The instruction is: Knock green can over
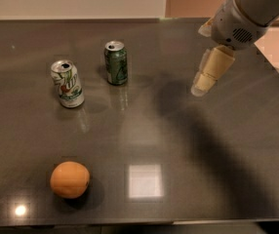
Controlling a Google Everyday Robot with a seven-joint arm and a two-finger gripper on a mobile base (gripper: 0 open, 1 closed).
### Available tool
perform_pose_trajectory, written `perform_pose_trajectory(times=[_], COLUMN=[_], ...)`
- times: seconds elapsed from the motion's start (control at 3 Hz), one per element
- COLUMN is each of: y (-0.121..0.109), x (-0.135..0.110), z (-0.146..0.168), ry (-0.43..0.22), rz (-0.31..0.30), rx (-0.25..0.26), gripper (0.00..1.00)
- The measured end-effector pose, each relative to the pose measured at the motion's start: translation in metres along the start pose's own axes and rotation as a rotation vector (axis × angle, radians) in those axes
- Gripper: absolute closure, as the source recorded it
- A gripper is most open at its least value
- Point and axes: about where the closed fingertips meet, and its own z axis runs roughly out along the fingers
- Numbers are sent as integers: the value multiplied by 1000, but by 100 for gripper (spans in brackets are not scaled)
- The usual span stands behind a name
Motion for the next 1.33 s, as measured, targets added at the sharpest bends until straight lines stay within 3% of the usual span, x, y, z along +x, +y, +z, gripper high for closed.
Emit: perform_pose_trajectory(times=[0.67, 1.33], y=[-37, -55], x=[-67, -129], z=[69, 131], ry=[-196, -327], rz=[31, 52], rx=[-9, -52], gripper=[0, 0])
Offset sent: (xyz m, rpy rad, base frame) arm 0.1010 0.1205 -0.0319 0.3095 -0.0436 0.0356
